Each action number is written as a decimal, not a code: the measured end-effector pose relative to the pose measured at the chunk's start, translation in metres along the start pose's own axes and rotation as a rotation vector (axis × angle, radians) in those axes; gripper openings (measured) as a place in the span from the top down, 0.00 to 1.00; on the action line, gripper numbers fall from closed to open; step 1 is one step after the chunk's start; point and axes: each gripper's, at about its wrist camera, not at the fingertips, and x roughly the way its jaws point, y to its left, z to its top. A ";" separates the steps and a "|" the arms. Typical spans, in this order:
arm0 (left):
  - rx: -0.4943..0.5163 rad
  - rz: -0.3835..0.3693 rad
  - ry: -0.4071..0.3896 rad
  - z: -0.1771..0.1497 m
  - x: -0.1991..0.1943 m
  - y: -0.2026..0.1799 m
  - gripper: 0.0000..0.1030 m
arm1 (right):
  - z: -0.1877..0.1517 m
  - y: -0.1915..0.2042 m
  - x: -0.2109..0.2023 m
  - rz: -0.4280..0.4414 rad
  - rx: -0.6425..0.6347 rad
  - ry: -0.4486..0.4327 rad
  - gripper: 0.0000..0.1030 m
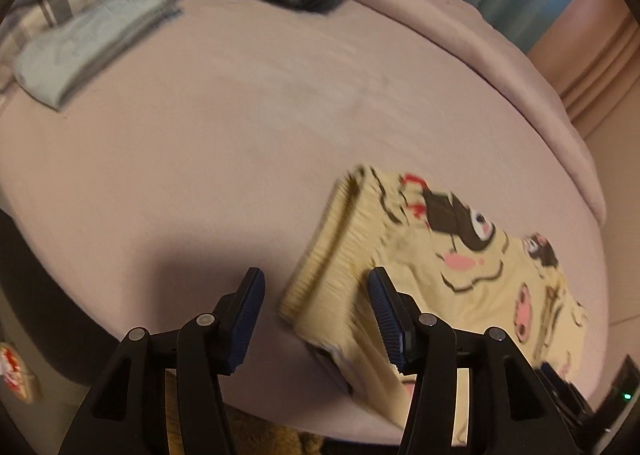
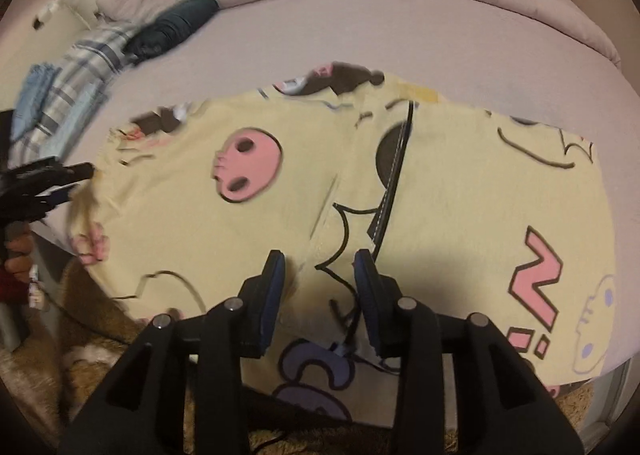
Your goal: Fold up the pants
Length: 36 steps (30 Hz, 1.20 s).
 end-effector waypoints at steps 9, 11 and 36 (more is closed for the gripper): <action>-0.078 -0.124 0.046 -0.006 0.006 0.008 0.48 | 0.000 0.006 -0.004 -0.011 -0.014 -0.005 0.57; -0.077 -0.126 0.046 -0.006 0.008 0.008 0.48 | 0.000 0.006 -0.004 -0.009 -0.013 -0.005 0.57; -0.069 -0.041 -0.003 -0.006 -0.005 -0.004 0.72 | 0.005 0.010 -0.010 -0.002 -0.017 0.006 0.57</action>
